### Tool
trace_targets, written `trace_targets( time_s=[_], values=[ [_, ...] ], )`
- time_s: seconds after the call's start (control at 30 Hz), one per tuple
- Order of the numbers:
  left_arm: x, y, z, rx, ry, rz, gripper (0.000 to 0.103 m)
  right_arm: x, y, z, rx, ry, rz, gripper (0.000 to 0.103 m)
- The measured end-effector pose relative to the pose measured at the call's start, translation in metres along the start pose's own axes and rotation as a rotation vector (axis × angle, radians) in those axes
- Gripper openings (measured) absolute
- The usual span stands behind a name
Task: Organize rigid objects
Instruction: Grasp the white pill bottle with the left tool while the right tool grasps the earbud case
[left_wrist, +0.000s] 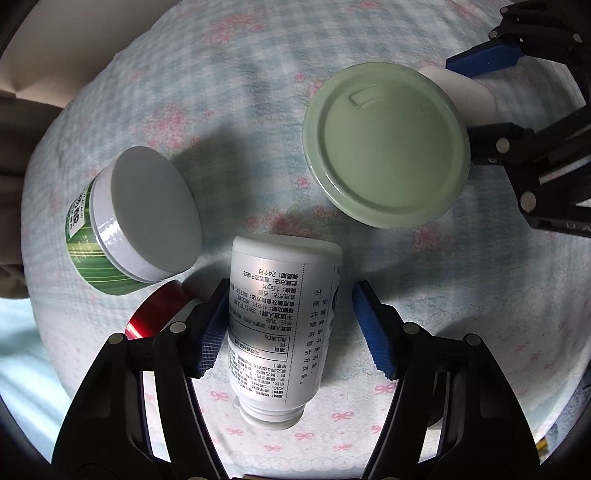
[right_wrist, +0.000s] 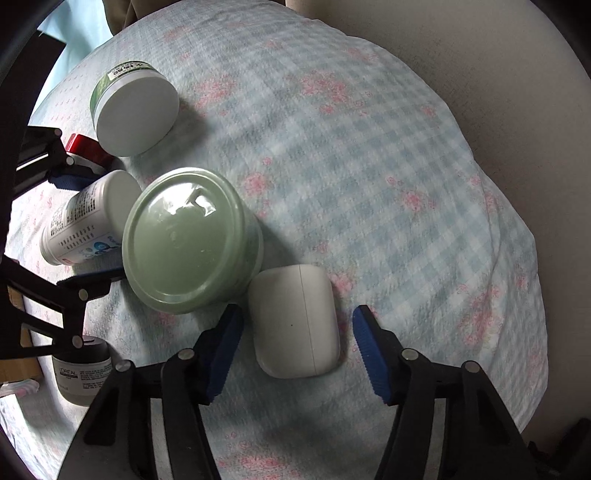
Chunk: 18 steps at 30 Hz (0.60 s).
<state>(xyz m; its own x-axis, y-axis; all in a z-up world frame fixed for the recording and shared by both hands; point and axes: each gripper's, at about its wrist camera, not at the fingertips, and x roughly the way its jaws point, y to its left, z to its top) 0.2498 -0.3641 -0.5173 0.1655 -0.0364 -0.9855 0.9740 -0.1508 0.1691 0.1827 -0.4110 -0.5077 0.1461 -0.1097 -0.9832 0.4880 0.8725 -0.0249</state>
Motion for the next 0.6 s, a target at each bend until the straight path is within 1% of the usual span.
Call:
trace_targets(
  time_s=[0.03,0.07,0.17,0.37,0.47,0.6],
  values=[
    [-0.001,0.001,0.000,-0.002,-0.005,0.014,0.050,0.000,0.001,0.001,-0.003,-0.004,0.002,0.047],
    [-0.003,0.002,-0.001,-0.011,-0.005,0.003,0.049,0.001,0.001,0.004,-0.004,-0.006,0.001,0.042],
    [-0.002,0.010,0.000,-0.052,-0.003,-0.023,0.049,0.003,0.003,0.008,0.001,-0.006,0.003,0.042],
    [-0.009,0.014,-0.004,-0.119,-0.008,-0.036,0.049,0.002,-0.001,0.024,0.016,-0.006,0.020,0.041],
    [-0.017,0.014,-0.008,-0.167,-0.016,-0.042,0.049,-0.004,-0.005,0.022,0.025,-0.015,0.023,0.041],
    [-0.029,0.026,-0.012,-0.242,-0.030,-0.055,0.048,-0.019,-0.013,0.025,0.025,-0.033,0.026,0.041]
  ],
)
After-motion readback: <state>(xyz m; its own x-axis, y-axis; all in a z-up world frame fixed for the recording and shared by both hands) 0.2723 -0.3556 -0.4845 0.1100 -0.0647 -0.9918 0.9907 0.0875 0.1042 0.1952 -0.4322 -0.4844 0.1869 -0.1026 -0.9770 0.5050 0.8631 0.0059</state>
